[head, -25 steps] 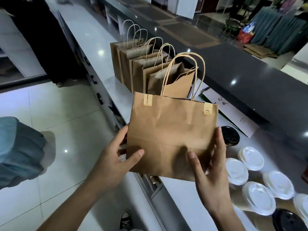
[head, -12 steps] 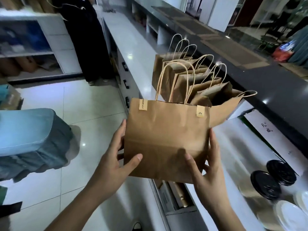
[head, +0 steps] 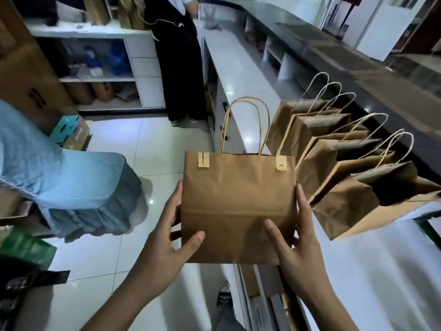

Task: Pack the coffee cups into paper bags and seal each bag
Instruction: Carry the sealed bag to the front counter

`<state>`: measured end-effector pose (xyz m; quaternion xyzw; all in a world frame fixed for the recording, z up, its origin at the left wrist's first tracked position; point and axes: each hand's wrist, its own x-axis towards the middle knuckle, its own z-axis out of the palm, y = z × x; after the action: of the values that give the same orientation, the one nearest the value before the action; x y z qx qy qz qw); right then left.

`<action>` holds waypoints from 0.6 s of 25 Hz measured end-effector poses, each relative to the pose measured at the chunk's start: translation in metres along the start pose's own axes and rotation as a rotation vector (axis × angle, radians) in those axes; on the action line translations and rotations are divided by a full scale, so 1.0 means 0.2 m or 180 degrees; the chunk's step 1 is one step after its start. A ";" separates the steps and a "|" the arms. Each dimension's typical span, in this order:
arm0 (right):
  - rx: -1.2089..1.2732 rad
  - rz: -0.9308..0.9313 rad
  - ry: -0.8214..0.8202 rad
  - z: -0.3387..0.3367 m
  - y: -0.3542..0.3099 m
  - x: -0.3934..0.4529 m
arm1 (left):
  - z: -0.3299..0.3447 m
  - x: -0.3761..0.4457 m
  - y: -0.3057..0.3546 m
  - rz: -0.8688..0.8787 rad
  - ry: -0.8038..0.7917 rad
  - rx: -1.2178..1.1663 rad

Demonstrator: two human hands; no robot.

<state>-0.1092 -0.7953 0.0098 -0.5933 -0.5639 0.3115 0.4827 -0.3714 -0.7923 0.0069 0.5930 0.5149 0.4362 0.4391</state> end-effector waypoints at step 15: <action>0.0281 -0.0054 -0.0357 0.30 0.09 1.26 | -0.11 1.13 -0.05 -0.0120 0.0380 0.0191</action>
<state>-0.1139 -0.5349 0.0164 -0.5483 -0.5807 0.3647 0.4787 -0.3739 -0.5653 0.0177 0.5691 0.5641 0.4469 0.3978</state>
